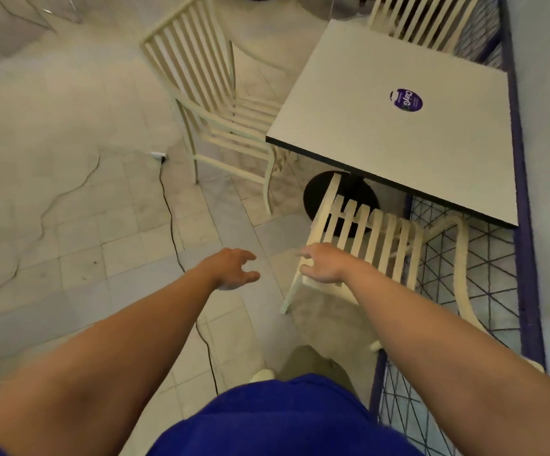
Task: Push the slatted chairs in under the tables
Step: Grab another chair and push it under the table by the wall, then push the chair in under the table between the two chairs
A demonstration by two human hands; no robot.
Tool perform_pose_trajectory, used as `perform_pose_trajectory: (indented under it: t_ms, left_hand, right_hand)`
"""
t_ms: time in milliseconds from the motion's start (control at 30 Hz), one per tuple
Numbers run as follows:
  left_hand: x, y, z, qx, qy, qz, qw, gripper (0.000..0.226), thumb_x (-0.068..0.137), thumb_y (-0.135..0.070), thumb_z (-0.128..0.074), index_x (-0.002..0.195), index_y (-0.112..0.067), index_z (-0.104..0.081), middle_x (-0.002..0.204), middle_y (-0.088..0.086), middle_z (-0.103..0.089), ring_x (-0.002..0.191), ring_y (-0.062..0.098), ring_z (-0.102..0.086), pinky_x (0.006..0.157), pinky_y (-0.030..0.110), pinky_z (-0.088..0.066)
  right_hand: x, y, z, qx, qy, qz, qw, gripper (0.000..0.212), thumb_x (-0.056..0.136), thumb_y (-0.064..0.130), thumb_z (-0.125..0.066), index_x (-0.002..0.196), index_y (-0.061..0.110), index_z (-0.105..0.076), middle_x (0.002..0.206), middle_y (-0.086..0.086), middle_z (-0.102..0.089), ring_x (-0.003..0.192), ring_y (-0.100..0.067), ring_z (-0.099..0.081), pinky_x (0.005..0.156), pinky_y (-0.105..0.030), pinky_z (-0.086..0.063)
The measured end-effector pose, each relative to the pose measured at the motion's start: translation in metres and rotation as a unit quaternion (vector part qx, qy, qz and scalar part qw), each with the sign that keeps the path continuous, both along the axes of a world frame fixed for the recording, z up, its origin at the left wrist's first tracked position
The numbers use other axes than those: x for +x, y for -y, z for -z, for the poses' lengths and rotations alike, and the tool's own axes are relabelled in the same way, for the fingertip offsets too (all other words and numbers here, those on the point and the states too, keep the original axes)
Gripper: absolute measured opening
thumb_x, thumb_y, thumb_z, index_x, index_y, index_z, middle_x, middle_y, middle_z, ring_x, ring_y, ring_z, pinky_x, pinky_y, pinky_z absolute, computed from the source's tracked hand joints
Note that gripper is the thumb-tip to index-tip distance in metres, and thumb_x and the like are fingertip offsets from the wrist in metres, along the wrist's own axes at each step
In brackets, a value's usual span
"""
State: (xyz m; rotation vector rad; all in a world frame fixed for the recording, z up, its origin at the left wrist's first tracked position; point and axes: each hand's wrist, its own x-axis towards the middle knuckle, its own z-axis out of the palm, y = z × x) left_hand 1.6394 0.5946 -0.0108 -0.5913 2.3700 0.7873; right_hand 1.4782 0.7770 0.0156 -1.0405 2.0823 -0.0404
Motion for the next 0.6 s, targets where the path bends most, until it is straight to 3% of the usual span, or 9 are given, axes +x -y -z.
perform_pose_trajectory:
  t_ms: [267, 600]
  left_hand:
    - [0.008, 0.098, -0.003, 0.002, 0.000, -0.100, 0.995, 0.064, 0.096, -0.053, -0.058, 0.152, -0.026, -0.042, 0.148, 0.002, -0.054, 0.130, 0.023, -0.054, 0.112, 0.038, -0.039]
    - [-0.060, 0.239, -0.001, -0.008, 0.023, -0.116, 0.993, 0.061, 0.096, -0.052, -0.058, 0.150, -0.026, -0.045, 0.146, 0.001, -0.055, 0.127, 0.021, -0.055, 0.109, 0.036, -0.041]
  right_hand:
    - [-0.023, 0.129, 0.002, -0.010, 0.019, -0.058, 0.998, 0.055, 0.103, 0.027, -0.049, 0.155, 0.015, -0.035, 0.158, -0.009, -0.038, 0.142, -0.027, -0.038, 0.110, -0.031, -0.032]
    - [-0.101, 0.280, 0.026, -0.002, 0.032, -0.045, 0.998, 0.057, 0.100, 0.031, -0.053, 0.153, 0.017, -0.038, 0.154, -0.008, -0.044, 0.139, -0.027, -0.043, 0.109, -0.032, -0.035]
